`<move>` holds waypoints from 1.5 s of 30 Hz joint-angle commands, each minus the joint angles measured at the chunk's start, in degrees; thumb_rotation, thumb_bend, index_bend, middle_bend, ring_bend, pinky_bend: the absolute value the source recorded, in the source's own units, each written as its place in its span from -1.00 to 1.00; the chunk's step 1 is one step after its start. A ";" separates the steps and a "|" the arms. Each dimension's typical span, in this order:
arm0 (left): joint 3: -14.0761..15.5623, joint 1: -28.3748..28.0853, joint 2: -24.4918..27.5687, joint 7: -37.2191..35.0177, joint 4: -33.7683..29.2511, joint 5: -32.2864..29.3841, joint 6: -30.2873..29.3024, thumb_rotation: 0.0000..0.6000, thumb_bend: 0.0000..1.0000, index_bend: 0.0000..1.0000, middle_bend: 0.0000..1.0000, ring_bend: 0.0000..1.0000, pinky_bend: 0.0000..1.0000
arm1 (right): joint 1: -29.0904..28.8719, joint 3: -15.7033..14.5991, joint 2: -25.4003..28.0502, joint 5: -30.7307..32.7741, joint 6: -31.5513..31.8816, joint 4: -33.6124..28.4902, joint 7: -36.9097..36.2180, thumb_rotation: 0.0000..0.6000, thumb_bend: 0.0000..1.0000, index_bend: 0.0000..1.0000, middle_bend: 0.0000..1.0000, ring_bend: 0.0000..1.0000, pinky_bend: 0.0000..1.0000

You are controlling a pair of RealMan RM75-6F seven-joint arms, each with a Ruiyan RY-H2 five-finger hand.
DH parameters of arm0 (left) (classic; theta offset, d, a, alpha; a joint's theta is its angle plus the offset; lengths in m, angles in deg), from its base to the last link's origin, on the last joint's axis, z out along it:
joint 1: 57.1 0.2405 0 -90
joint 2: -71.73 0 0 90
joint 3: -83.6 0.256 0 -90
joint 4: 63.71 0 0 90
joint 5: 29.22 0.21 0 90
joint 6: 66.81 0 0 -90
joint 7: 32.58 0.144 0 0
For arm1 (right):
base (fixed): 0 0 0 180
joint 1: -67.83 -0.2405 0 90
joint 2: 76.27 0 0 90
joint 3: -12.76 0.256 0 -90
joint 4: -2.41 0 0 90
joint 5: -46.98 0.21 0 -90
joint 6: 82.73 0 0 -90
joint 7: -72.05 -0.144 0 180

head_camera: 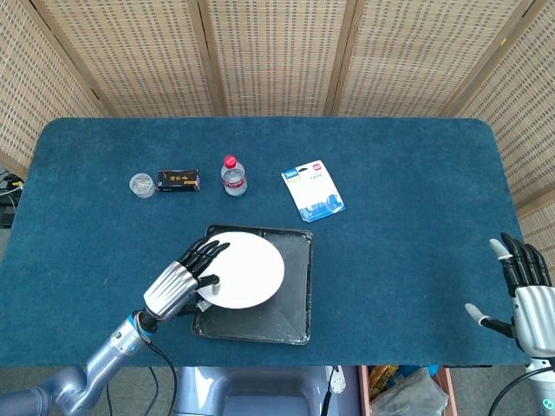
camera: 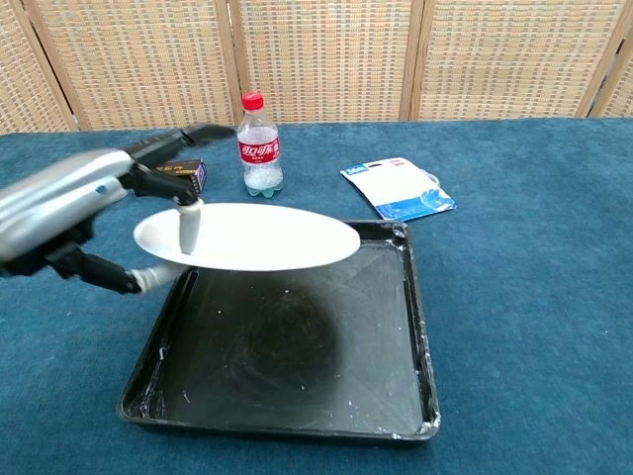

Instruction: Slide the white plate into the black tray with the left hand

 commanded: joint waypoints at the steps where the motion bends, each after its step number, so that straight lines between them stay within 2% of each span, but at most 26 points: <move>1: 0.50 -1.89 -1.60 -0.17 2.41 -0.16 1.85 1.00 -0.14 0.41 -1.00 -1.00 -1.00 | -0.13 0.09 -0.17 0.29 -0.27 0.06 0.37 1.00 -1.00 -1.00 -1.00 -1.00 -1.00; 8: 1.93 -5.44 -3.46 -2.76 5.78 -0.51 4.32 1.00 -0.14 0.41 -1.00 -1.00 -1.00 | -0.52 0.24 -0.67 1.04 -1.09 0.13 1.45 1.00 -1.00 -1.00 -1.00 -1.00 -1.00; 12: 2.76 -7.50 -3.77 -1.54 7.32 -0.57 6.82 1.00 -0.14 0.41 -1.00 -1.00 -1.00 | -0.58 0.17 -0.84 1.00 -1.21 0.08 1.94 1.00 -1.00 -1.00 -1.00 -1.00 -1.00; 14: 3.16 -7.89 -3.71 -0.54 7.53 -1.01 7.53 1.00 -0.20 0.33 -1.00 -1.00 -1.00 | -0.59 0.16 -0.89 1.05 -1.24 0.05 2.08 1.00 -1.00 -1.00 -1.00 -1.00 -1.00; 15: 3.31 -8.01 -3.59 0.14 7.43 -1.31 7.99 1.00 -0.36 0.15 -1.00 -1.00 -1.00 | -0.59 0.16 -0.90 1.05 -1.24 0.06 2.10 1.00 -1.00 -1.00 -1.00 -1.00 -1.00; 16: 3.54 -8.21 -3.39 1.03 7.25 -1.73 8.73 1.00 -0.62 -0.16 -1.00 -1.00 -1.00 | -0.58 0.14 -0.92 1.00 -1.20 0.05 2.12 1.00 -1.00 -1.00 -1.00 -1.00 -1.00; 18: 3.93 -8.50 -3.14 1.22 6.66 -2.23 9.40 1.00 -0.94 -0.74 -1.00 -1.00 -1.00 | -0.57 0.08 -0.91 0.90 -1.17 0.03 2.15 1.00 -1.00 -1.00 -1.00 -1.00 -1.00; 19: 4.11 -8.61 -2.99 1.06 6.29 -2.47 9.59 1.00 -1.00 -0.93 -1.00 -1.00 -1.00 | -0.57 0.04 -0.91 0.84 -1.17 0.04 2.19 1.00 -1.00 -1.00 -1.00 -1.00 -1.00; 20: 4.17 -8.69 -2.86 0.96 5.99 -2.66 9.51 1.00 -1.00 -0.99 -1.00 -1.00 -1.00 | -0.56 0.02 -0.91 0.81 -1.16 0.03 2.21 1.00 -1.00 -1.00 -1.00 -1.00 -1.00; 24: 4.30 -8.82 -1.88 0.19 4.43 -3.40 8.57 1.00 -1.00 -1.00 -1.00 -1.00 -1.00 | -0.54 0.03 -0.84 0.79 -1.09 -0.10 2.22 1.00 -1.00 -1.00 -1.00 -1.00 -1.00; 27: 4.66 -9.19 0.80 0.56 1.46 -4.34 9.57 1.00 -1.00 -1.00 -1.00 -1.00 -1.00 | -0.52 -0.09 -0.79 0.63 -1.08 -0.19 2.23 1.00 -1.00 -1.00 -1.00 -1.00 -1.00; 34: 6.81 -11.23 11.71 4.73 -10.98 -8.65 18.79 1.00 -1.00 -1.00 -1.00 -1.00 -1.00 | -0.41 -0.23 -0.67 0.31 -0.84 -0.47 2.33 1.00 -1.00 -1.00 -1.00 -1.00 -1.00; 39: 8.05 -11.59 16.68 5.60 -16.25 -10.09 21.00 1.00 -1.00 -1.00 -1.00 -1.00 -1.00 | -0.37 -0.27 -0.67 0.17 -0.73 -0.58 2.45 1.00 -1.00 -1.00 -1.00 -1.00 -1.00; 45: 8.45 -10.54 22.98 6.50 -19.32 -10.35 18.44 1.00 -1.00 -1.00 -1.00 -1.00 -1.00 | -0.37 -0.35 -0.71 0.06 -0.75 -0.72 2.63 1.00 -1.00 -1.00 -1.00 -1.00 -1.00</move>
